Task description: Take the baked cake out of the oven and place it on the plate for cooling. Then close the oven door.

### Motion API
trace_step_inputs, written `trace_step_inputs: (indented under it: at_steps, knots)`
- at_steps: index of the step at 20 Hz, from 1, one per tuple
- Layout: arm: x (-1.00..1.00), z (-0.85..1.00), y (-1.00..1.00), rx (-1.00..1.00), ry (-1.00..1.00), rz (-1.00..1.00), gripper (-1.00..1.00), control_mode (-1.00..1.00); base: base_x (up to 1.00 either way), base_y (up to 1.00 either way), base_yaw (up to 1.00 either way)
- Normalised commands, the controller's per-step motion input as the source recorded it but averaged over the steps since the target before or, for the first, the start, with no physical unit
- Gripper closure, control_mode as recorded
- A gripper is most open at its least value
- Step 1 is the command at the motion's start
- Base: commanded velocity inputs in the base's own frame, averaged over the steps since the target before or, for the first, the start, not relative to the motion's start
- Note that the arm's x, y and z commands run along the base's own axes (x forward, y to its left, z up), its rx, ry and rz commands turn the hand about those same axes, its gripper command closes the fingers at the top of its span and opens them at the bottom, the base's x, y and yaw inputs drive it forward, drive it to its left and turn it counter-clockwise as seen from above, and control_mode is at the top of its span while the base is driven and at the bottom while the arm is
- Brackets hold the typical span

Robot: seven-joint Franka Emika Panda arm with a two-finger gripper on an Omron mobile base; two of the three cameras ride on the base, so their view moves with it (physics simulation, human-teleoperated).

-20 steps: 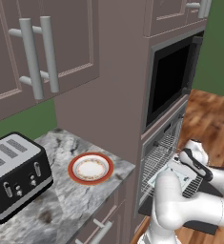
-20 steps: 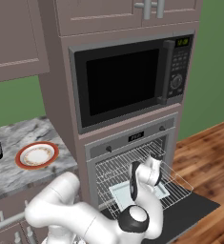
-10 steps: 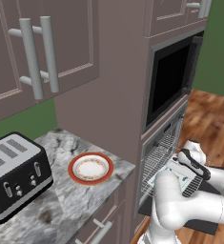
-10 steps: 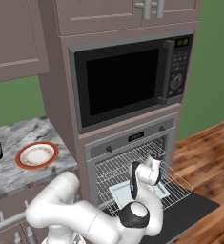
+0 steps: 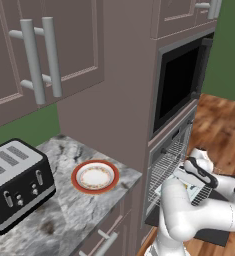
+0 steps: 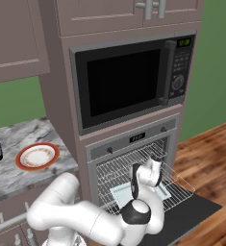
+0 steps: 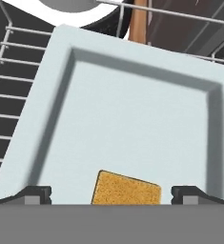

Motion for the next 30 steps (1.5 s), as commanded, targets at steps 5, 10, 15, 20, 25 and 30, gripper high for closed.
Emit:
trace_step_inputs:
  at_steps: [5, 10, 15, 20, 25, 30]
  knots:
    - [0.11, -0.10, 0.00, 0.00, 0.00, 0.00, -1.00, -1.00, 0.00, 0.00, 0.00]
    - [0.02, -0.14, 0.00, 0.00, 0.00, 0.00, -1.00, -1.00, 0.00, 0.00, 0.00]
    - [0.01, -0.20, 0.00, -0.02, 0.00, -0.01, -1.00, -1.00, 0.00, 0.00, 0.00]
    - [0.15, -0.18, 0.00, -0.02, 0.00, -0.01, -1.00, -1.00, 0.00, 0.00, 0.00]
    - [0.19, -0.05, 0.00, -0.01, 0.00, 0.00, -1.00, -1.00, 0.00, 0.00, 0.00]
    - [0.17, 0.00, 0.03, -0.01, 0.00, 0.00, -1.00, -1.00, 0.00, 0.00, 0.00]
